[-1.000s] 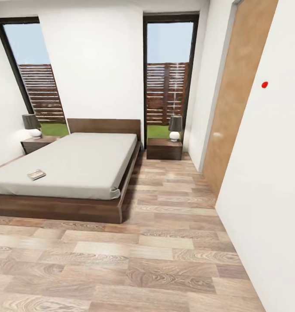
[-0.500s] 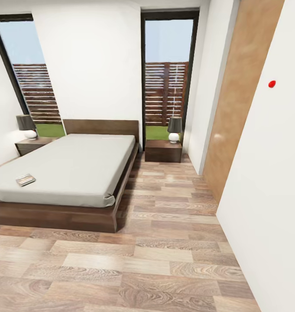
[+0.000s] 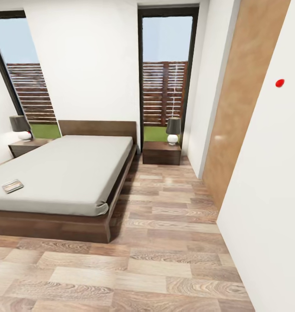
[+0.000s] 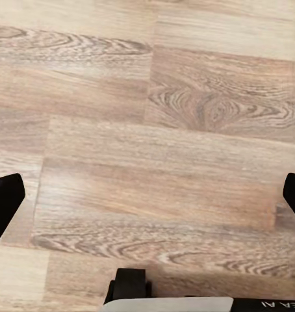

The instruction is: In the bedroom, move the book from the bed onto either nightstand, and place the two sandals side by side next to the bed.

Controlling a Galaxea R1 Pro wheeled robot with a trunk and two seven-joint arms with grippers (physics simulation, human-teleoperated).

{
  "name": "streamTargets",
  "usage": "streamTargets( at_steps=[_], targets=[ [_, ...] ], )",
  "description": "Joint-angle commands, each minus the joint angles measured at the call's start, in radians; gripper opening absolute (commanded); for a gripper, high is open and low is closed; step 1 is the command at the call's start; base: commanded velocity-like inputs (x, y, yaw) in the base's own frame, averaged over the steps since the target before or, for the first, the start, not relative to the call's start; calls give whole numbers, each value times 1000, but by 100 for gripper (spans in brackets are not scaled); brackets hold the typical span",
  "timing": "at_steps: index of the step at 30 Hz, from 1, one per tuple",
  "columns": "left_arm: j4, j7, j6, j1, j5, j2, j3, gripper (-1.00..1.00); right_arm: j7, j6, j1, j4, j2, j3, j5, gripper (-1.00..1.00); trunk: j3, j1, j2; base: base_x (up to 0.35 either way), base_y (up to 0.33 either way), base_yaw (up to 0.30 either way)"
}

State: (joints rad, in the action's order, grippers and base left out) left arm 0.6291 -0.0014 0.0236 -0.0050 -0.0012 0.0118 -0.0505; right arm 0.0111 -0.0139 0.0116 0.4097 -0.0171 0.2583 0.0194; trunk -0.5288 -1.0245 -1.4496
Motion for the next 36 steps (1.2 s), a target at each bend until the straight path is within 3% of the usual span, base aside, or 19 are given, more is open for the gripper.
streamTargets(
  at_steps=[1, 22, 36],
  targets=[
    [0, 0, 2, 0, 0, 1, -3, 100, 1, -1, 1, 0, 0, 2, 2, 100, -1, 0, 0, 293, -127, 0],
    [0, 0, 2, 0, 0, 2, -3, 100, 1, -1, 1, 0, 0, 2, 2, 100, -1, 0, 0, 310, -25, 6],
    [0, 0, 2, 0, 1, 2, -3, 100, 1, -1, 1, 0, 0, 2, 2, 100, -1, 0, 0, 116, 0, 267]
  ],
)
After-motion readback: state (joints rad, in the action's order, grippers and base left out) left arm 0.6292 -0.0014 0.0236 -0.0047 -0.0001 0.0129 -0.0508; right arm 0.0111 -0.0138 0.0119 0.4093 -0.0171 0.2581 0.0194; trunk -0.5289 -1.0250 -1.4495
